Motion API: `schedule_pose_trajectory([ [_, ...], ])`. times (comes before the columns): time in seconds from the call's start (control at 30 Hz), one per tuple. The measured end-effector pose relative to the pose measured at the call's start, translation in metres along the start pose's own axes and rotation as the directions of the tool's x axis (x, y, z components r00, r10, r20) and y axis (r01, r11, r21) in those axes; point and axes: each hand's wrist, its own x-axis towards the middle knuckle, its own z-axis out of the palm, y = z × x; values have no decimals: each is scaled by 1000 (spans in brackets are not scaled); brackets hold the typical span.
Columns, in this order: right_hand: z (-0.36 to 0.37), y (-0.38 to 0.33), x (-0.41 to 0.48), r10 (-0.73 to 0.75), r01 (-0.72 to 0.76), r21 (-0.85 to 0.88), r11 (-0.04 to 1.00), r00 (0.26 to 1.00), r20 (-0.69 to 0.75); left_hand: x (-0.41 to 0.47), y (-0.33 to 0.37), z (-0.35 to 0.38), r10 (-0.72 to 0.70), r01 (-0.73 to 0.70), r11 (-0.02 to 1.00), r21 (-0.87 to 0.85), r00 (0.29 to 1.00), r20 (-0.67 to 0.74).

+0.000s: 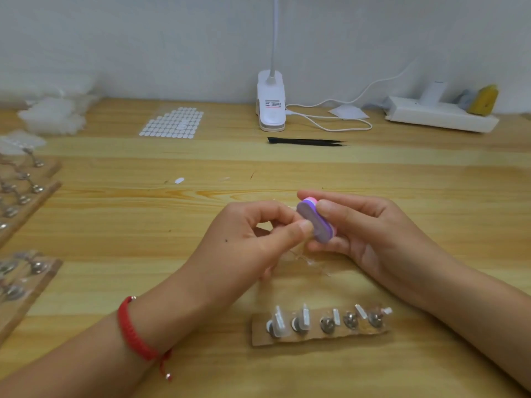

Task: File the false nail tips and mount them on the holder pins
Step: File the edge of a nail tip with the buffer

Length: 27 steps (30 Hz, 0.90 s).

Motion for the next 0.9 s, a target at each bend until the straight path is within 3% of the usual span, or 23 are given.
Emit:
schedule_pose_trajectory([
  [0.1,-1,-2,0,16,-17,12,1000,1000,15,1,-1,-4,-47,44,998,-50,998,-52],
  [0.23,0,-2,0,17,-17,0,1000,999,27,-2,2,0,19,-19,1000,9,999,32],
  [0.33,-1,-2,0,13,-13,7,1000,999,34,-1,0,-1,7,-8,999,-31,999,-40],
  [0.47,-1,-2,0,14,-15,13,1000,999,32,-2,3,0,25,-25,1000,-1,1000,4],
  [0.57,-1,-2,-1,14,-14,21,1000,1000,23,0,2,-3,-1,-2,999,-42,998,-56],
  [0.7,1,-2,-1,8,-8,-10,1000,1000,26,-2,3,-1,15,-15,1000,1,999,38],
  [0.83,1,-2,-1,6,-6,-21,1000,1000,23,-1,2,-3,1,-2,999,-42,1000,-18],
  [0.9,1,-2,-1,6,-5,-28,1000,1000,22,-2,2,-1,2,-2,1000,-13,1000,17],
])
